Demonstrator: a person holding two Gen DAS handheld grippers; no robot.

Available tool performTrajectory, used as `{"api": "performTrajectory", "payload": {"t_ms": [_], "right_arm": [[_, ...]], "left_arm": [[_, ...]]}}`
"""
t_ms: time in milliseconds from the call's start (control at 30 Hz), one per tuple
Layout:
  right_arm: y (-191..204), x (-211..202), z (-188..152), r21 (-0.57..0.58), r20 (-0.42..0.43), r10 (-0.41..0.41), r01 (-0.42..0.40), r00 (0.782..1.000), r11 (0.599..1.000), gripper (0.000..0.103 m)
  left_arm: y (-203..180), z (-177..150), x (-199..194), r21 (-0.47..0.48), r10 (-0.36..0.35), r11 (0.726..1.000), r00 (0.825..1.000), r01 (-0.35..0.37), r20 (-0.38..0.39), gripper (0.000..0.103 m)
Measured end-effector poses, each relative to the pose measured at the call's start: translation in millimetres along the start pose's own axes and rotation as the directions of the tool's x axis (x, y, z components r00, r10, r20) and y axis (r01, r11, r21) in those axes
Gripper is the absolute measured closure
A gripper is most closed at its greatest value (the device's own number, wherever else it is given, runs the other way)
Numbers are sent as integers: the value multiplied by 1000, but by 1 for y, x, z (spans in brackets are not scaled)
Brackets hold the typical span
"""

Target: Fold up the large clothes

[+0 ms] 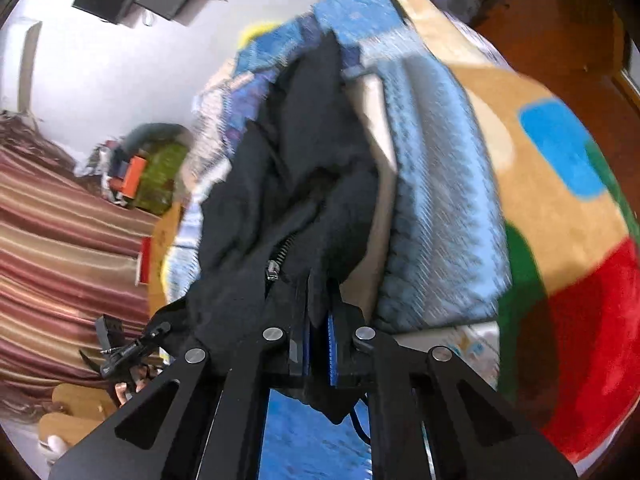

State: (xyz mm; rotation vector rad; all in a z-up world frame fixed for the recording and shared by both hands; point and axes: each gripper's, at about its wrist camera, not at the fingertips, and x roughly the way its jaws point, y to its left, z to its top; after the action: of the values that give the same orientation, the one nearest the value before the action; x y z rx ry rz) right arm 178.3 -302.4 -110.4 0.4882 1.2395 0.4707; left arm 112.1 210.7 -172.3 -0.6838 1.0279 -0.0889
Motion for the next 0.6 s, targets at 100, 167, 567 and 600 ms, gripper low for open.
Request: {"api": "performTrajectory", "payload": {"t_ms": [100,167,567,600], "right_arm": [[26,-4,19,-59,43,-1,4,999,998,98],[43,-4,35,-100,73,-5,13,997,995,98],[44,71,154,-76,123,-94,104,988,992,99],[36,78,163,-57,123,-105,113,987,992,99]], "left_arm": [[-21,27,-12,36,-32,999,999,31,40,80],[-33,48,-24,55,-61,997,996,57,72,81],[-2,184,-11,-69,5,998,971,12,239,87],[9,192,-2,-90,40,996,971,-20,235,87]]}}
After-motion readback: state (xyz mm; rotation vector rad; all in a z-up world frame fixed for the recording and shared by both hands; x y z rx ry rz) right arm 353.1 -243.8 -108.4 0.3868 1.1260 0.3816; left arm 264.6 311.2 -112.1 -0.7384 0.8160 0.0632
